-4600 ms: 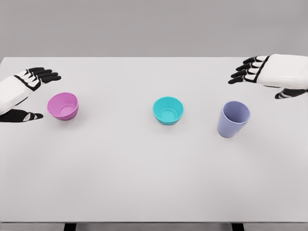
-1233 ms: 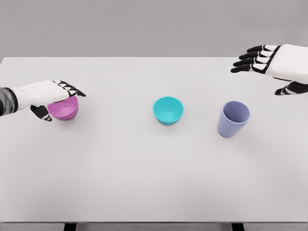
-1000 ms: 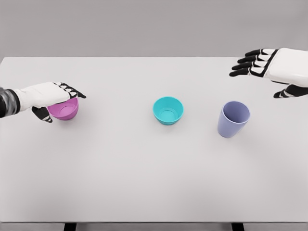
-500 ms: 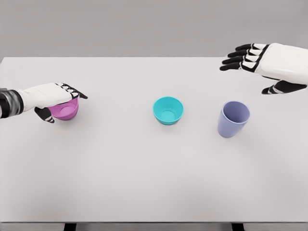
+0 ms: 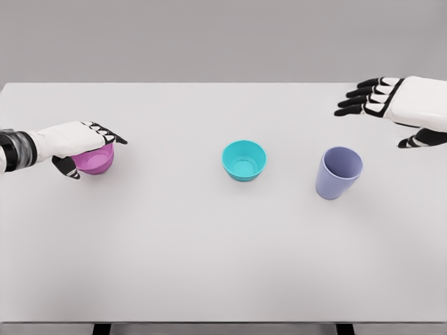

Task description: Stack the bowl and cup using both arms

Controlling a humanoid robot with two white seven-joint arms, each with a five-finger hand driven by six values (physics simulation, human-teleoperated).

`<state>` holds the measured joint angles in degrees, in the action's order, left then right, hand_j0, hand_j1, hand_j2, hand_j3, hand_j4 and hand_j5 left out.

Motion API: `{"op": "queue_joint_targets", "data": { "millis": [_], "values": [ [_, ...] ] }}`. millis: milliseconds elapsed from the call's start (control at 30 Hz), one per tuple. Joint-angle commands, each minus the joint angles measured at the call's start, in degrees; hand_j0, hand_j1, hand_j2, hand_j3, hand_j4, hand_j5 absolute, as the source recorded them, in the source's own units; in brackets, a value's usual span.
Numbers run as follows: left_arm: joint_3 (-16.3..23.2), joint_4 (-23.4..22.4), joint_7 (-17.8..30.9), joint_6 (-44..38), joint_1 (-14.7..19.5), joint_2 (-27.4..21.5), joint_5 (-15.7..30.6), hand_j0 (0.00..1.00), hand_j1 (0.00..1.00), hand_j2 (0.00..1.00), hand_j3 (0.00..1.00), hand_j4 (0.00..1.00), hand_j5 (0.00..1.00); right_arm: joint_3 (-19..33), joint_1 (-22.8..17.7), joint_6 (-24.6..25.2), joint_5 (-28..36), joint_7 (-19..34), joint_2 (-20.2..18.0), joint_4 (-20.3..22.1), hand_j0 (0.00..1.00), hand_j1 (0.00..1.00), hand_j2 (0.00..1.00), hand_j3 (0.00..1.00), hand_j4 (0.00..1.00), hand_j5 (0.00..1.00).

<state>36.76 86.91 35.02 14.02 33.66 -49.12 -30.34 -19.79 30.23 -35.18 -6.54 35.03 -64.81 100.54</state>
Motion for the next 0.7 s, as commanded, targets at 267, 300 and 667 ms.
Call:
{"op": "queue_joint_targets", "data": {
  "millis": [267,300,667],
  "values": [
    [0.0,-0.3,0.0,0.0,0.0,0.4,0.0,1.0,1.0,1.0,1.0,1.0,1.0,-1.4,0.0,0.2,0.3,0.0,-1.9,0.0,1.0,1.0,1.0,1.0,1.0,1.0],
    [0.0,-0.3,0.0,0.0,0.0,0.4,0.0,1.0,1.0,1.0,1.0,1.0,1.0,-1.4,0.0,0.2,0.3,0.0,-1.9,0.0,1.0,1.0,1.0,1.0,1.0,1.0],
    [-0.1,-2.4,0.0,0.0,0.1,1.2,-0.2,1.0,1.0,1.0,1.0,1.0,1.0,-1.3,0.5,0.2,0.4,0.0,-2.9,0.0,1.0,1.0,1.0,1.0,1.0,1.0]
  ]
}}
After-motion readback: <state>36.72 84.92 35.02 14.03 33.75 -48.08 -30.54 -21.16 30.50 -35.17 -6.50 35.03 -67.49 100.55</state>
